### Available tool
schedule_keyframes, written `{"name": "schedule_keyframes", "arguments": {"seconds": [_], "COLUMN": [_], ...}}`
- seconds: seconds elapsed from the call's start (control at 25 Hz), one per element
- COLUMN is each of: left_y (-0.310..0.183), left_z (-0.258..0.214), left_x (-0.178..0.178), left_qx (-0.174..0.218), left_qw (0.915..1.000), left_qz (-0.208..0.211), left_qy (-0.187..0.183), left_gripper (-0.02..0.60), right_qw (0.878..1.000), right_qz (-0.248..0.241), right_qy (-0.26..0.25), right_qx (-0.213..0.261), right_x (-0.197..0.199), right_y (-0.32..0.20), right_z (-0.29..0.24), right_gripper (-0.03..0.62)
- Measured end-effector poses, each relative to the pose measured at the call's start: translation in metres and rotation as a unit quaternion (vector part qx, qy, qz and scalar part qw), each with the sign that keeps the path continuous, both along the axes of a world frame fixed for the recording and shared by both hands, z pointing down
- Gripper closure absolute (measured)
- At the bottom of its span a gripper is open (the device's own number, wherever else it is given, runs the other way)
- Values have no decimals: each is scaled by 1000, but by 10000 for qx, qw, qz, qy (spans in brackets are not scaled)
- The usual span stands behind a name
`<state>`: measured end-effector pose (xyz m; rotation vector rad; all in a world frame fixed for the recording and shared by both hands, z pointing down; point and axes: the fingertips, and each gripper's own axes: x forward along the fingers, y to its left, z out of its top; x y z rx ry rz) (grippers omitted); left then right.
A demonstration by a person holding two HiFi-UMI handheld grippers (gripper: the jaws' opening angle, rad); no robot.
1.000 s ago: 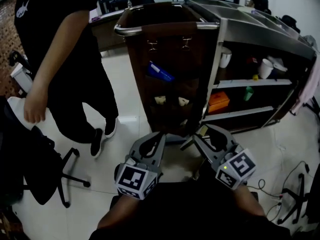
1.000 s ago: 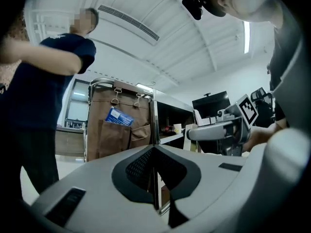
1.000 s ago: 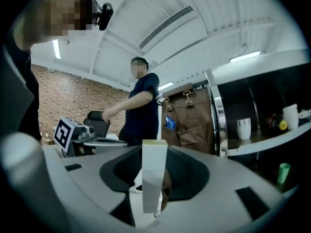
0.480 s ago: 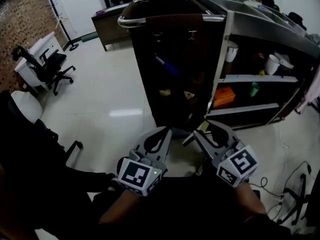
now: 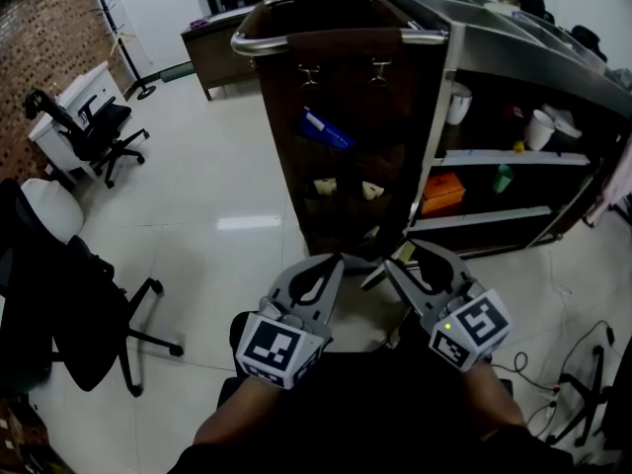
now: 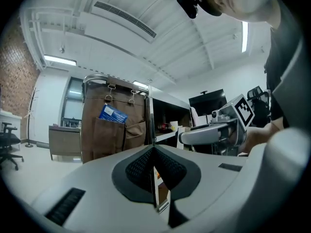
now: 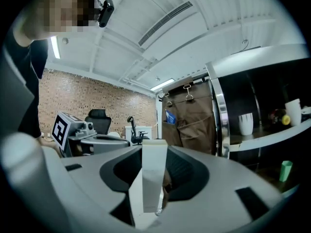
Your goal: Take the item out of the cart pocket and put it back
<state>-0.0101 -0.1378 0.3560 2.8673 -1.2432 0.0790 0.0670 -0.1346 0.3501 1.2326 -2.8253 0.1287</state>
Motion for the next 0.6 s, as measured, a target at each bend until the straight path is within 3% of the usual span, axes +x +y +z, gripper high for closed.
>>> {"name": "schedule_keyframes", "arguments": {"seconds": [0.6], "left_y": [-2], "left_z": [2], "left_x": [1], "left_qx": [-42], "left_qw": [10000], "left_qz": [52], "left_qy": [-49], "left_gripper": [581], "right_qw": [9999], "right_qz": [-80], "right_qy": [54], "right_qx": [-77], "right_x": [-4], "right_y": [1], "right_z": [5], "right_gripper": [425]}}
